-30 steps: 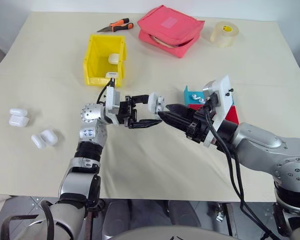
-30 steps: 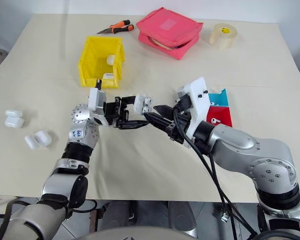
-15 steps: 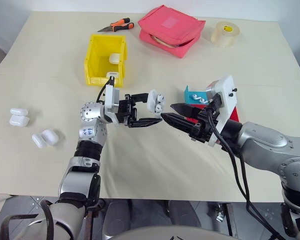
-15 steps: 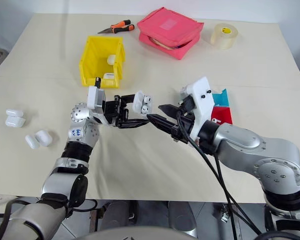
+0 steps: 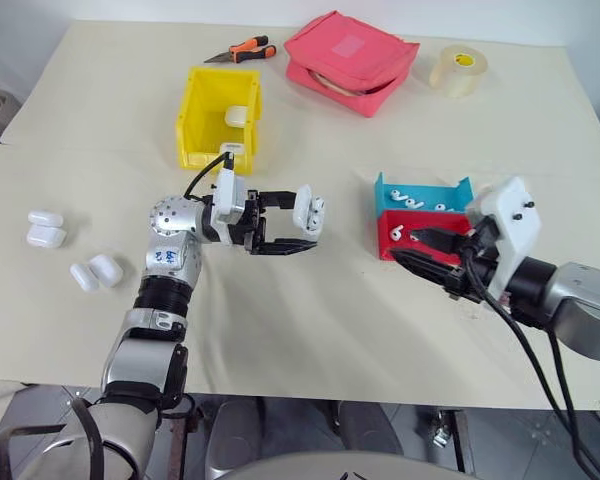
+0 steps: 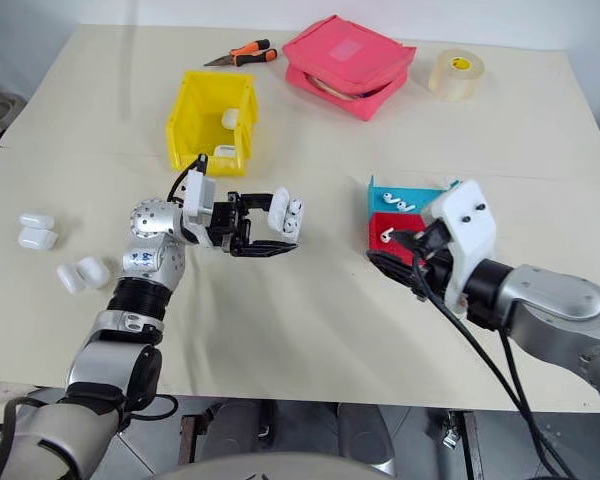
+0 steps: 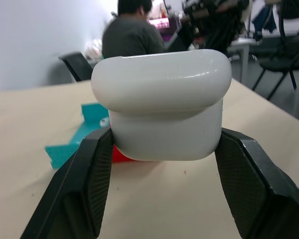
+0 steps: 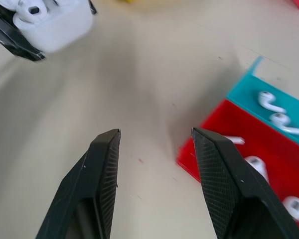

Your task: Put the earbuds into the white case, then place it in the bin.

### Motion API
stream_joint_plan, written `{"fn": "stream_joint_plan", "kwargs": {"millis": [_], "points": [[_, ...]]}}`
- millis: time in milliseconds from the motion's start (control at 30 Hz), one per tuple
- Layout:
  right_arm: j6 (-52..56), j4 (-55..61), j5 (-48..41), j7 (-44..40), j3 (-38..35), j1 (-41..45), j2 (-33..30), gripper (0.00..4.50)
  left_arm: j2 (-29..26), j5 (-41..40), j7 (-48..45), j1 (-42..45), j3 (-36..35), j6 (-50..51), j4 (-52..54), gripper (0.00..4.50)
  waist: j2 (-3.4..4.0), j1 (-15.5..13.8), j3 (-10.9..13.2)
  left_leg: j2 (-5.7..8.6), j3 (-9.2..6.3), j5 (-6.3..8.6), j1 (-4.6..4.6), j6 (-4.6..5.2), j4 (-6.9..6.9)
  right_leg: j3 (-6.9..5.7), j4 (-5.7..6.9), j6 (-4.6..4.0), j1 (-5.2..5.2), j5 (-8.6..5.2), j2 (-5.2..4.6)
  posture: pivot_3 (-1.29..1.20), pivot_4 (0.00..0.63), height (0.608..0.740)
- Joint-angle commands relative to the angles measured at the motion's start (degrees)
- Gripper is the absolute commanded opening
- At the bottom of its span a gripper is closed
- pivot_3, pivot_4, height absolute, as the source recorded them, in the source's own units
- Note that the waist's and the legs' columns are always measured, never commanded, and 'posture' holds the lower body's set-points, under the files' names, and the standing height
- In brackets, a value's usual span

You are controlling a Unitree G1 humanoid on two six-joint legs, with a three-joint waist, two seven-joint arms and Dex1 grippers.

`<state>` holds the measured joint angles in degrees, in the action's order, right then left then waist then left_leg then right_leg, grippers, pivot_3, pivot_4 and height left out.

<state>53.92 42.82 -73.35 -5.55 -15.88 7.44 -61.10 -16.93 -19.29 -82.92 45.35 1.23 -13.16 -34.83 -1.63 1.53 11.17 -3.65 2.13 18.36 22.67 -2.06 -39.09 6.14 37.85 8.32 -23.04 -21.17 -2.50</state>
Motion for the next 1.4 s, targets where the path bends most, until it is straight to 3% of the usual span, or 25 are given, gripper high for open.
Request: {"fn": "stream_joint_plan", "kwargs": {"millis": [33,133,267,367,533,733,900,1200,1400], "points": [[-0.13,1.84,2.63,-1.05,-2.53,0.56,-1.89,2.18,-1.06,2.56,1.16,3.03,1.44,-0.46,-0.15,2.74,0.00,0.00,0.00,0.03,0.00,0.00,0.00,0.00,0.00,0.01,0.00,0.01,0.00,0.00,0.00,0.00,0.150,0.740],[0.62,2.17,2.59,0.13,-0.62,4.92,-2.74,1.50,-1.64,4.90,1.88,4.44,2.71,-1.35,-0.83,2.74,0.00,0.16,0.00,0.06,0.03,0.00,-0.02,0.00,-0.01,0.04,-0.01,0.00,0.00,0.01,0.05,0.00,0.150,0.740],[4.56,-0.22,1.40,4.52,9.66,21.69,1.89,0.07,-2.68,10.28,4.12,6.55,5.50,-4.96,-1.86,2.74,0.00,0.46,0.00,-0.03,0.12,-0.01,-0.11,-0.02,0.01,0.10,0.04,-0.03,-0.03,0.02,0.11,0.00,0.150,0.740],[9.58,-4.54,3.04,7.69,18.94,35.31,9.97,0.07,-2.82,13.54,6.42,8.46,7.24,-7.10,-3.49,2.74,0.01,0.53,0.00,-0.14,0.15,-0.06,-0.04,-0.10,0.00,0.14,0.11,-0.11,-0.24,0.07,0.09,0.00,0.150,0.740],[15.18,-9.80,8.17,6.58,28.01,45.08,19.64,0.07,-2.25,14.47,8.37,9.73,7.71,-8.45,-5.28,2.74,0.01,0.27,-0.01,-0.13,0.17,-0.18,0.53,-0.12,-0.01,0.09,0.36,-0.13,-0.90,0.08,-0.15,0.00,0.150,0.740],[16.53,-11.43,16.48,0.73,33.05,46.47,21.61,0.07,-2.38,13.93,8.77,9.87,7.48,-8.19,-5.41,2.74,0.01,0.41,-0.01,0.10,0.08,-0.18,1.38,-0.05,-0.21,-0.80,0.84,-0.13,-1.65,0.08,-1.02,0.00,0.150,0.740],[17.05,-12.69,22.62,-3.93,34.07,45.23,20.88,0.07,-2.76,12.15,7.59,9.22,6.41,-7.71,-4.85,2.74,0.01,0.51,-0.01,0.20,0.00,-0.21,1.51,0.02,-0.48,-1.17,1.03,-0.13,-1.73,0.09,-0.92,0.00,0.150,0.740],[19.46,-8.92,26.79,-9.70,27.36,37.34,12.89,0.07,-4.31,10.24,9.39,7.16,4.65,-4.69,-0.65,2.74,0.01,0.17,-0.01,0.49,-0.11,-0.27,1.50,0.20,-0.65,-1.23,1.07,-0.10,-1.62,0.10,-1.03,0.00,0.150,0.740],[9.99,-8.56,27.46,-14.43,15.15,26.77,14.27,0.07,-3.59,7.04,15.98,7.19,-0.29,-1.18,0.68,2.74,0.00,0.04,-0.01,0.80,-0.16,-0.26,1.49,0.26,-0.65,-1.23,1.08,-0.06,-1.57,0.12,-1.05,0.00,0.150,0.740]]}}
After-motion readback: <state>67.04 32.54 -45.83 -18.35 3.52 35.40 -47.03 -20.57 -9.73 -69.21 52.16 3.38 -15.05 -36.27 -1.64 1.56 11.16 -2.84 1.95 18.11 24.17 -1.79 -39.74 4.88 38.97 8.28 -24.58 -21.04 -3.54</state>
